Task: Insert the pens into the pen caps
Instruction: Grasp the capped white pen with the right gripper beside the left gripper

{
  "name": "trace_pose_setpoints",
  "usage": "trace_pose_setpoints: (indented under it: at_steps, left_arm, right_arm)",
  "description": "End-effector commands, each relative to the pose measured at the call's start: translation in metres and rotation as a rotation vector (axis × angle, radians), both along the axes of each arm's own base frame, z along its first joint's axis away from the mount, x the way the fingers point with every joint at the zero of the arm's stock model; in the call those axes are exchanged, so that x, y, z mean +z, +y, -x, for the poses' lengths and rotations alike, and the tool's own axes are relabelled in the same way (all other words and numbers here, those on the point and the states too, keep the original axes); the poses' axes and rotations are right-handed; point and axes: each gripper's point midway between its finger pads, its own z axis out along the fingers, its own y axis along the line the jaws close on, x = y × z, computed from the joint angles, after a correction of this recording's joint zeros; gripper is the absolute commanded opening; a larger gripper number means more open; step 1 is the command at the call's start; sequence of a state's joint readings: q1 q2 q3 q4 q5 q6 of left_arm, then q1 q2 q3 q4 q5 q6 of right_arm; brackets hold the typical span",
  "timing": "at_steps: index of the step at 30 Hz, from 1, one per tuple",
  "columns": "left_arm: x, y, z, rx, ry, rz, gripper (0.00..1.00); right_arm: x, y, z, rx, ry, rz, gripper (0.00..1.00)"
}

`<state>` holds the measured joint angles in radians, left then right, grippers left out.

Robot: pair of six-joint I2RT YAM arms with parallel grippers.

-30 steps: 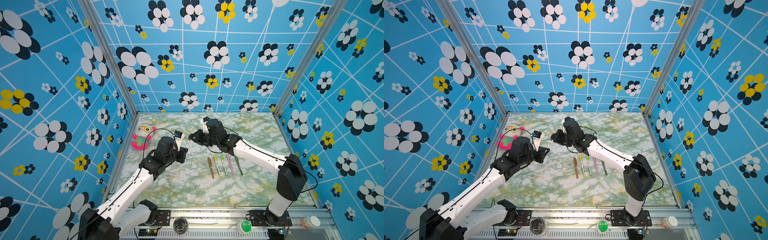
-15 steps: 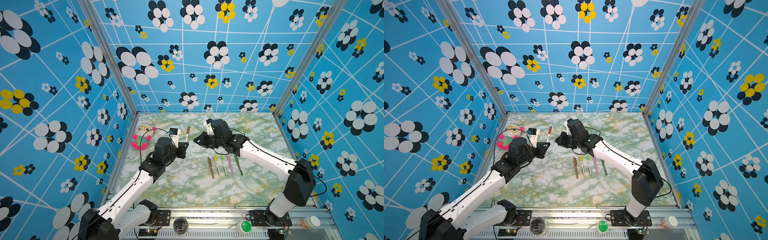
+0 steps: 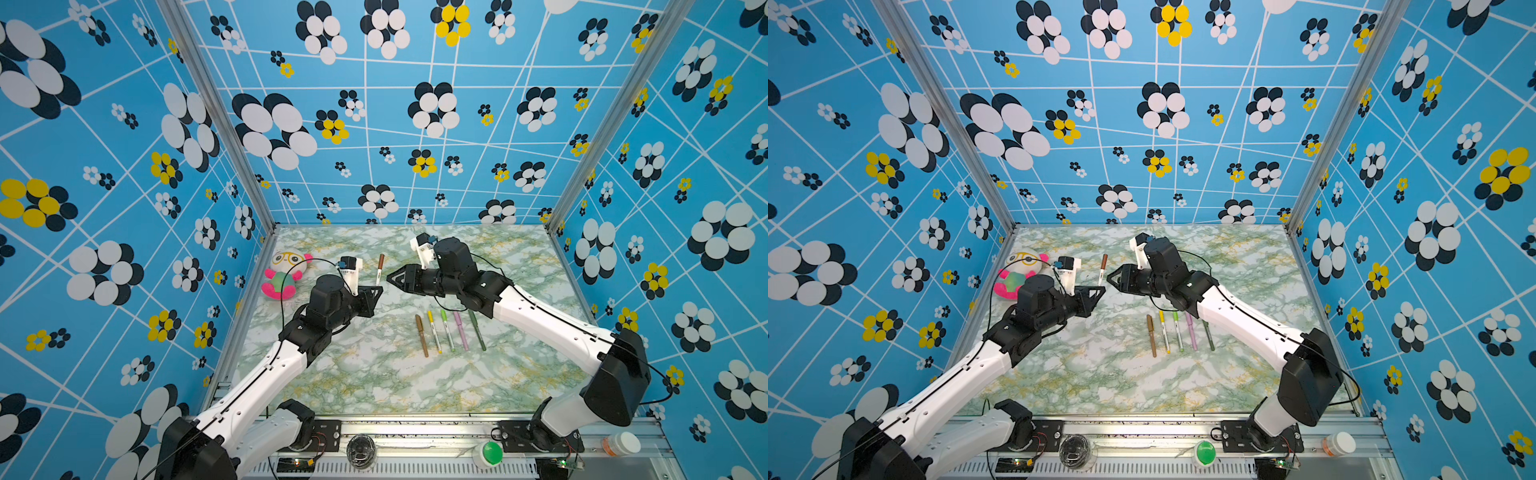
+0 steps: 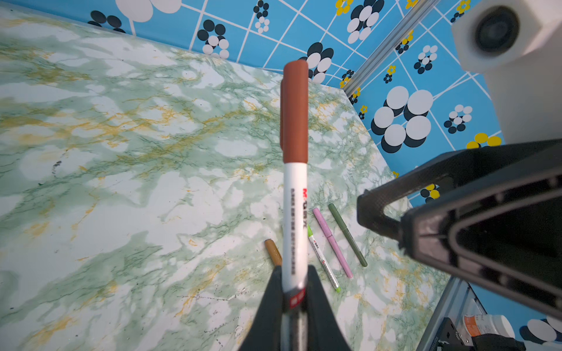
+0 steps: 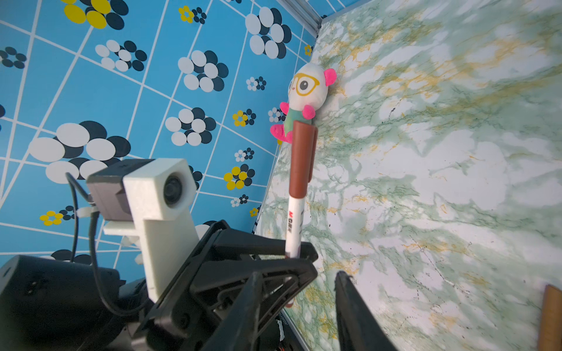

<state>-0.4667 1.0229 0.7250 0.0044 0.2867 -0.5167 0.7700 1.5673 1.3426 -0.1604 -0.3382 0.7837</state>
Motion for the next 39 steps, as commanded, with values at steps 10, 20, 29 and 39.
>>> trace_pose_setpoints:
  at_steps: [10, 20, 29, 39]
  left_arm:
    - [0.008, -0.013, 0.009, -0.050, 0.005, 0.048, 0.00]
    - [0.007, -0.012, 0.005, -0.026, 0.007, 0.060, 0.00]
    - [0.004, -0.011, 0.006, -0.011, 0.020, 0.059, 0.00]
    - [-0.002, 0.001, 0.042, -0.079, -0.016, 0.017, 0.57]
  right_arm:
    - [0.005, 0.030, -0.010, 0.053, -0.025, -0.021, 0.35]
    - [0.000, 0.035, -0.007, 0.062, -0.016, -0.011, 0.21]
    - [0.002, 0.031, -0.010, 0.039, -0.023, 0.009, 0.05]
    - [-0.022, -0.002, -0.024, -0.066, 0.003, 0.180, 0.03]
